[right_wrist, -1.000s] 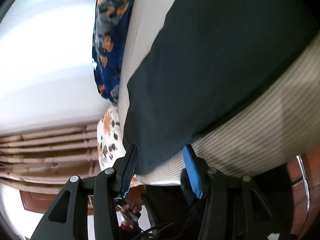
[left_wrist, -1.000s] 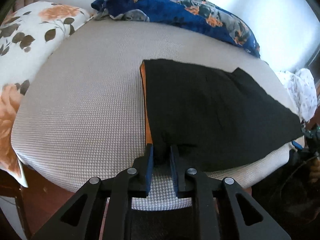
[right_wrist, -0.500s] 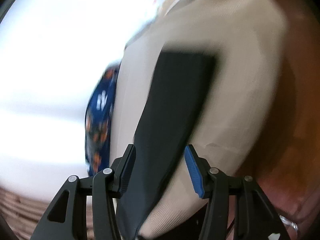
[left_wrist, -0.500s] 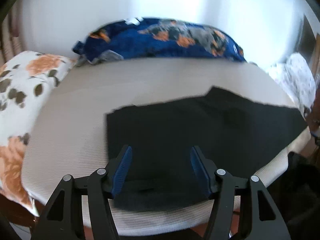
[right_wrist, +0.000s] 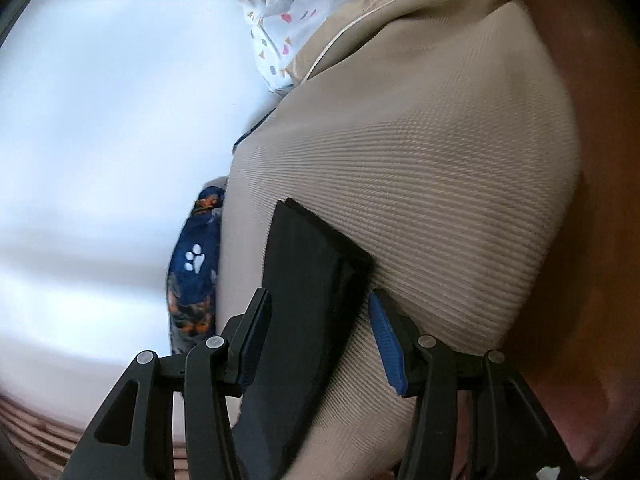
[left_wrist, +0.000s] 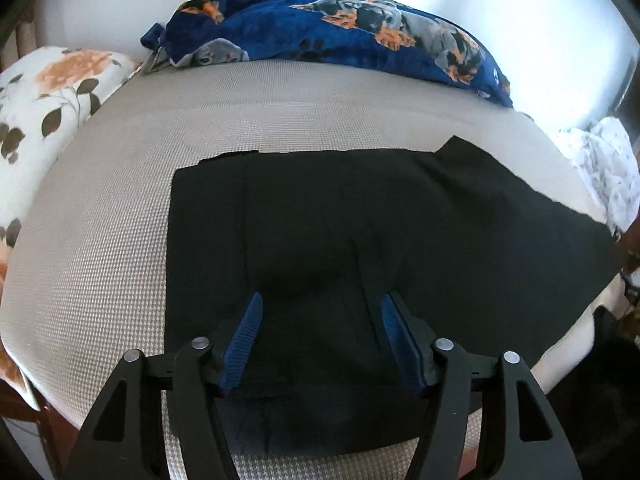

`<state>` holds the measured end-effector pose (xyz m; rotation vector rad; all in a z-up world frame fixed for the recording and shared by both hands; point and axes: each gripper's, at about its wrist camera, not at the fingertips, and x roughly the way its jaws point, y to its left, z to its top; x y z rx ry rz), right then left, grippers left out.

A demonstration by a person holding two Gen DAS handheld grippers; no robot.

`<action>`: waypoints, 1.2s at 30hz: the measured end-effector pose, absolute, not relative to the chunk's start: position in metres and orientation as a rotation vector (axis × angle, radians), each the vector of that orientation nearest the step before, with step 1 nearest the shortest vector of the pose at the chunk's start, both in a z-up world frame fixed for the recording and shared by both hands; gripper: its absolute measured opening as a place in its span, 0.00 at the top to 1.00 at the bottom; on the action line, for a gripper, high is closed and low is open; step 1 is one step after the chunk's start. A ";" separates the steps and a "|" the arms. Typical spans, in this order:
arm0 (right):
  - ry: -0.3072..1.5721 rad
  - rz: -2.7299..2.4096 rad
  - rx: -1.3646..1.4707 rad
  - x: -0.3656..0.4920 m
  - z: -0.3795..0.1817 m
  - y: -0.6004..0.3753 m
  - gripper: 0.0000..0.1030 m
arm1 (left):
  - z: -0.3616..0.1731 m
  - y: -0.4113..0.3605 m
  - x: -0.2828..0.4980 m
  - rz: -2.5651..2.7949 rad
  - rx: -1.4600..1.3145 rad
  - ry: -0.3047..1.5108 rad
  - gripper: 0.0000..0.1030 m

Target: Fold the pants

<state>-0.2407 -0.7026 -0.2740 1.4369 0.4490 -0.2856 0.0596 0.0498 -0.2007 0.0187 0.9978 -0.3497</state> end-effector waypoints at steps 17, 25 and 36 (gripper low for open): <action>0.594 -0.264 1.257 -0.184 -0.273 -0.693 0.91 | -0.203 0.054 0.058 -0.422 -0.057 0.954 0.17; 0.587 -0.310 1.084 -0.175 -0.230 -0.667 0.89 | -0.203 0.052 0.056 -0.426 -0.051 0.946 0.16; 0.609 -0.161 0.998 -0.136 -0.183 -0.590 0.89 | -0.207 0.033 0.050 -0.378 0.097 0.942 0.12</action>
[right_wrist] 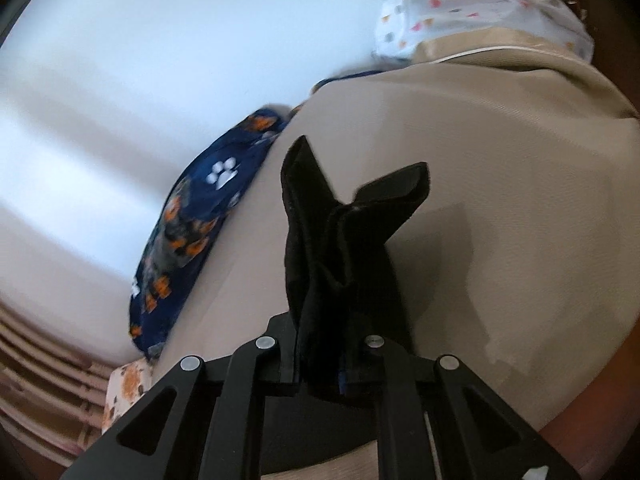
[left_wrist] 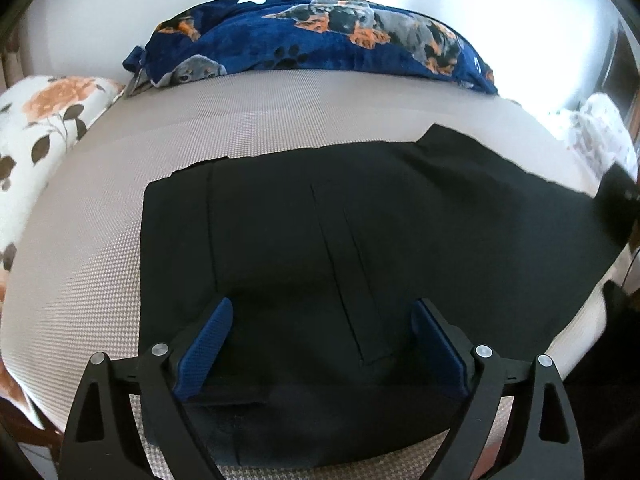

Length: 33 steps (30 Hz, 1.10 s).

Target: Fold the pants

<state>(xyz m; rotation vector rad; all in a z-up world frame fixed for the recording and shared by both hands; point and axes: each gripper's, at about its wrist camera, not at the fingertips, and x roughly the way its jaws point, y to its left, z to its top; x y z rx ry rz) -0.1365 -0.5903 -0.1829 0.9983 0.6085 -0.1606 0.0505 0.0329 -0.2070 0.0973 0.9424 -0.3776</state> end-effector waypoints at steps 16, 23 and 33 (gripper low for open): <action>0.753 0.060 0.985 -0.090 -0.191 -0.474 0.89 | -0.208 0.031 0.049 -0.367 0.123 0.937 0.12; 0.798 0.092 1.014 -0.087 -0.209 -0.451 0.89 | -0.208 0.030 0.049 -0.366 0.123 0.937 0.11; 0.837 0.142 0.994 -0.078 -0.213 -0.430 0.89 | -0.208 0.029 0.048 -0.365 0.144 0.940 0.08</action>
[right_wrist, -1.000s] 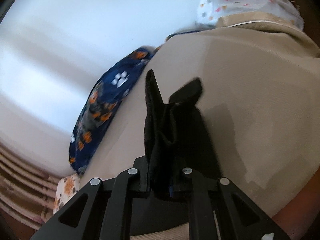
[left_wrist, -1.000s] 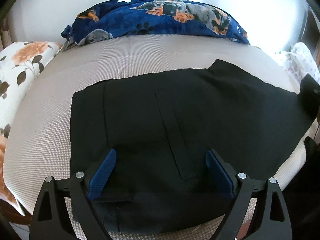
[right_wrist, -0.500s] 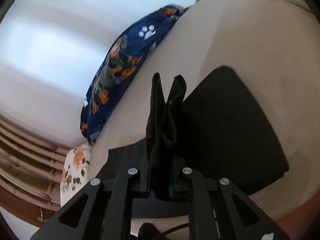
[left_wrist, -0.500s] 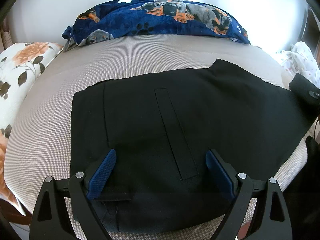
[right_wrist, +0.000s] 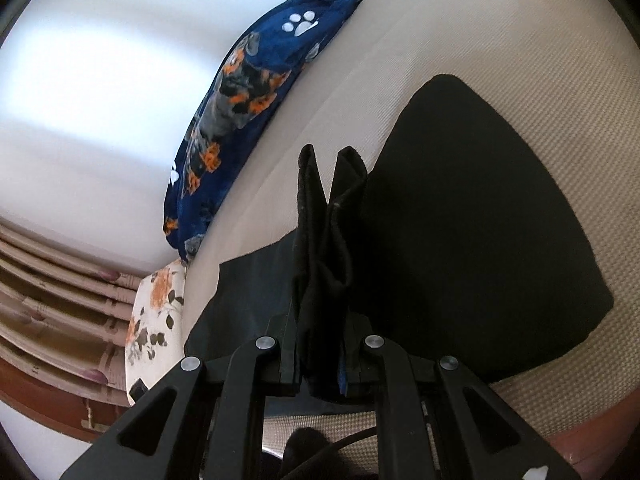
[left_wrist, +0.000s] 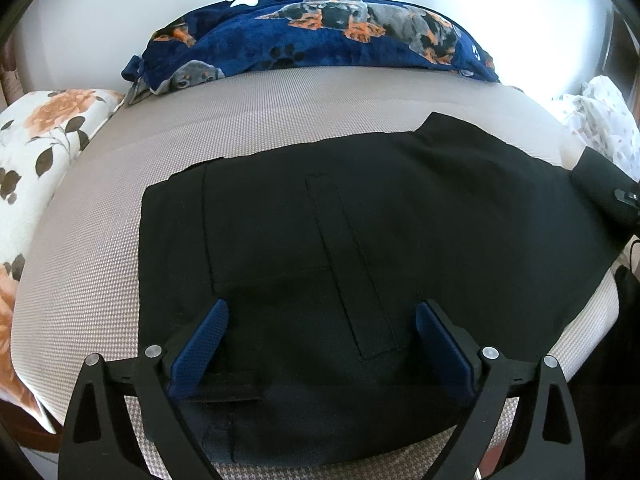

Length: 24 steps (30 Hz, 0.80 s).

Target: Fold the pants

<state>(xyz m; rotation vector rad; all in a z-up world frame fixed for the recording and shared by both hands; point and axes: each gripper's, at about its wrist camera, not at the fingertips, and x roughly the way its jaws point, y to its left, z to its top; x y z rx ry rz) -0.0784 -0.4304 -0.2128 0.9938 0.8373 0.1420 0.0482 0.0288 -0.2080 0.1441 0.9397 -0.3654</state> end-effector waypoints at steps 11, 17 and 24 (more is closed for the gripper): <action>0.879 0.187 0.950 -0.071 -0.214 -0.411 0.88 | -0.208 0.028 0.048 -0.364 0.146 0.940 0.07; 0.898 0.206 0.917 -0.063 -0.211 -0.401 0.88 | -0.208 0.028 0.048 -0.363 0.146 0.940 0.07; 0.922 0.231 0.878 -0.055 -0.210 -0.390 0.87 | -0.208 0.027 0.048 -0.362 0.147 0.940 0.07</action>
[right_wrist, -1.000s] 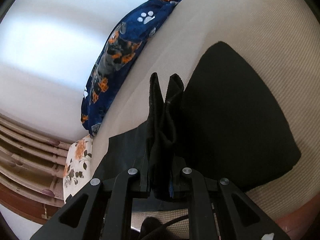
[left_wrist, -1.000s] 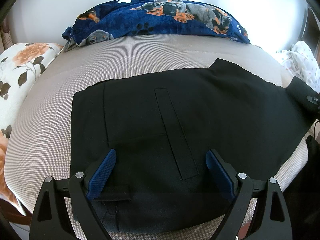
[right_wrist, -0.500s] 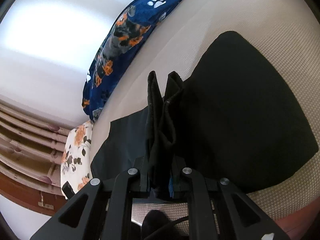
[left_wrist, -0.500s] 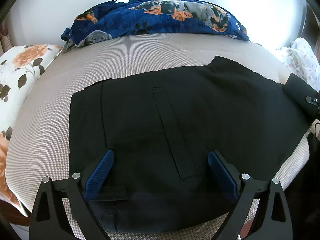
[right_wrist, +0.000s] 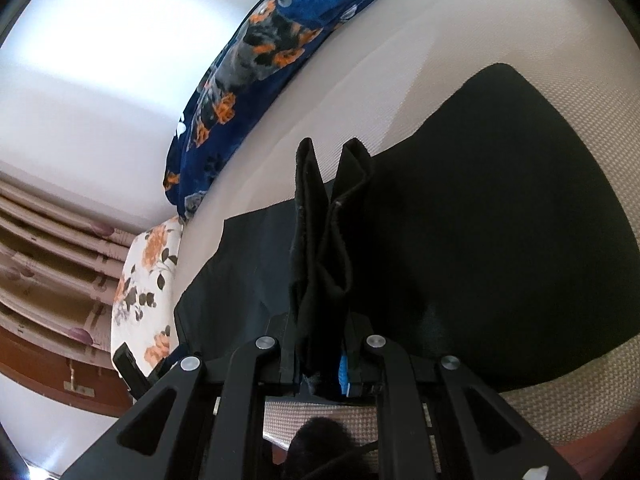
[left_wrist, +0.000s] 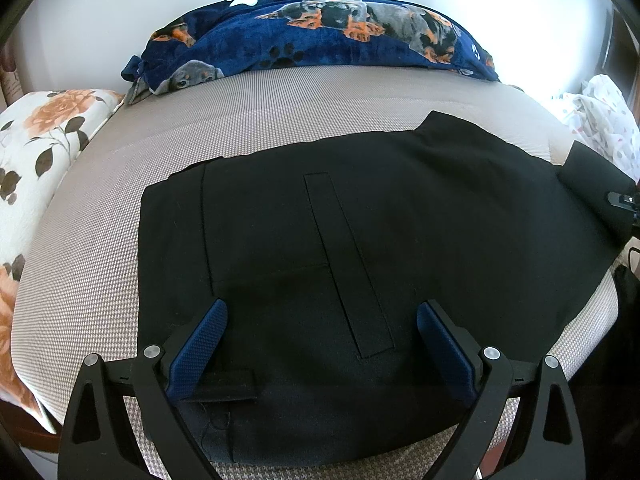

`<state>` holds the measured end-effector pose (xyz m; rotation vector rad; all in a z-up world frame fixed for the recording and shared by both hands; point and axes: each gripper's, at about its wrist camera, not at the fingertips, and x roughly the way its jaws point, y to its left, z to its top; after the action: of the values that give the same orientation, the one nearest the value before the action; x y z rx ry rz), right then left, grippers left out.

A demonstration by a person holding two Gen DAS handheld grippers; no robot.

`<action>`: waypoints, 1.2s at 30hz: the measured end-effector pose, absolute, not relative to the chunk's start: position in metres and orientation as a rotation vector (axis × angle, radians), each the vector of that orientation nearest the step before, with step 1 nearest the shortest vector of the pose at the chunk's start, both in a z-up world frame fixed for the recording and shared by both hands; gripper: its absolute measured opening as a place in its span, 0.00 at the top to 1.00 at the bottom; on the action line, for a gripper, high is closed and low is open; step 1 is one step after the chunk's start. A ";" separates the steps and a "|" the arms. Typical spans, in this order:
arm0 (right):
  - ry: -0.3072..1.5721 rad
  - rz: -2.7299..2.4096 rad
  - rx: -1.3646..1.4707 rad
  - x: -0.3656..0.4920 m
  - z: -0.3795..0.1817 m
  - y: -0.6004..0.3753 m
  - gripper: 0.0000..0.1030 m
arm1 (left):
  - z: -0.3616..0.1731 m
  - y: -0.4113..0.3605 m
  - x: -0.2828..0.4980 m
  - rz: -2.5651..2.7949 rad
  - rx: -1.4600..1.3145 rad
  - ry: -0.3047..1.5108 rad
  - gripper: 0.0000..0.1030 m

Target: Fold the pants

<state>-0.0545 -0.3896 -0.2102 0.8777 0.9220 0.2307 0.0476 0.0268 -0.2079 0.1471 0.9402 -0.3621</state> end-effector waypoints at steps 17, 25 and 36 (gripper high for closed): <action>0.967 0.268 0.795 -0.042 -0.209 -0.361 0.85 | -0.208 0.026 0.047 -0.359 0.150 0.941 0.06; 0.988 0.257 0.721 -0.041 -0.207 -0.350 0.84 | -0.208 0.025 0.047 -0.359 0.152 0.941 0.06; 1.000 0.251 0.642 -0.038 -0.203 -0.338 0.77 | -0.207 0.025 0.047 -0.357 0.154 0.941 0.05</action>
<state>-0.0376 -0.3377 -0.2028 0.6423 1.0004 0.2510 0.0473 0.0247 -0.2067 0.1542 0.9412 -0.3573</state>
